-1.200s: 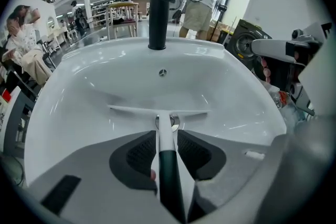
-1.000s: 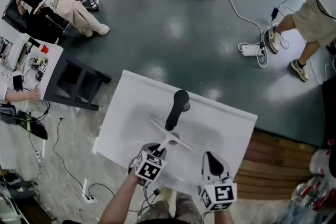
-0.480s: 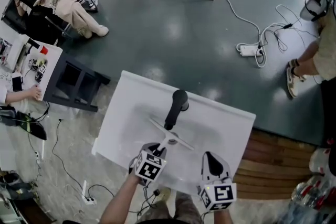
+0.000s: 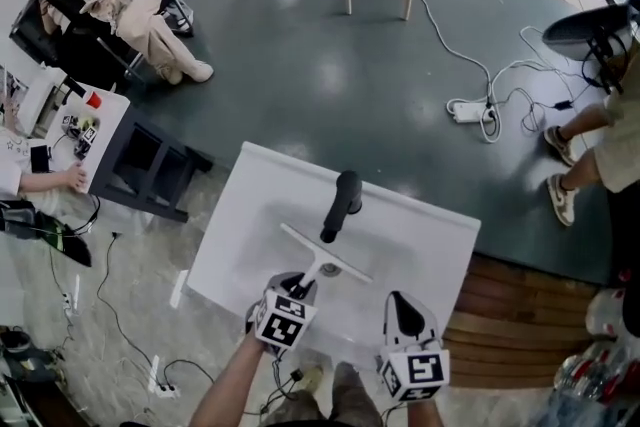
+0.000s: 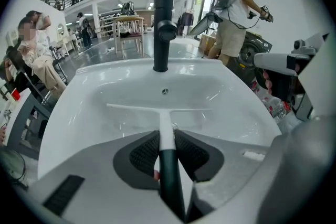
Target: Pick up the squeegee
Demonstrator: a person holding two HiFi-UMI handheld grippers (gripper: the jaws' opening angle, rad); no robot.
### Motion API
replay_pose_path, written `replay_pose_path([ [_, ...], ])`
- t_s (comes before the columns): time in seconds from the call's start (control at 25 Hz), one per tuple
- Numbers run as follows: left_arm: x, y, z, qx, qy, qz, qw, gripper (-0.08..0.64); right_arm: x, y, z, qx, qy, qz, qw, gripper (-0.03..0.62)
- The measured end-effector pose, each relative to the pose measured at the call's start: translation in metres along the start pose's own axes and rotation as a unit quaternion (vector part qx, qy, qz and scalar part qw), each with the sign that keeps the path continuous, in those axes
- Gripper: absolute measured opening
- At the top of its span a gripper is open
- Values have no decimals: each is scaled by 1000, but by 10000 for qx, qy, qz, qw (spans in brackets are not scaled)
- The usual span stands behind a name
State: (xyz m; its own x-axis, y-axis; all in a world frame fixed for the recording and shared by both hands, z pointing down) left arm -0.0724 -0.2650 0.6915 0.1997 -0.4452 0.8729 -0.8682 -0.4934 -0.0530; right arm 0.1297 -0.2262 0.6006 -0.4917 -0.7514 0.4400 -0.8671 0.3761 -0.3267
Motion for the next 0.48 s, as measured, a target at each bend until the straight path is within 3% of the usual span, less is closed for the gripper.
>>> replay_pose_path([
  [0.48,-75,-1,12,-189,-763,73,9969,94,-49,35,26,-316,-413,-199,9984,-2],
])
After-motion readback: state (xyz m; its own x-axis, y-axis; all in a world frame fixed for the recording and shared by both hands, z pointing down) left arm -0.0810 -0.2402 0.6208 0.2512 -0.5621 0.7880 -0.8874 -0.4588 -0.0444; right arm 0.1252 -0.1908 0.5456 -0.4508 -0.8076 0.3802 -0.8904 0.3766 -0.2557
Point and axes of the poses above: the fingertips, and each gripper's own axes: x forward along the fingers, y to its left, z out of its top, the point moved 5 cm from there along -x, backward along the fingers, and after that the axes turned 10 degrees about z, right-handed, at the moved point
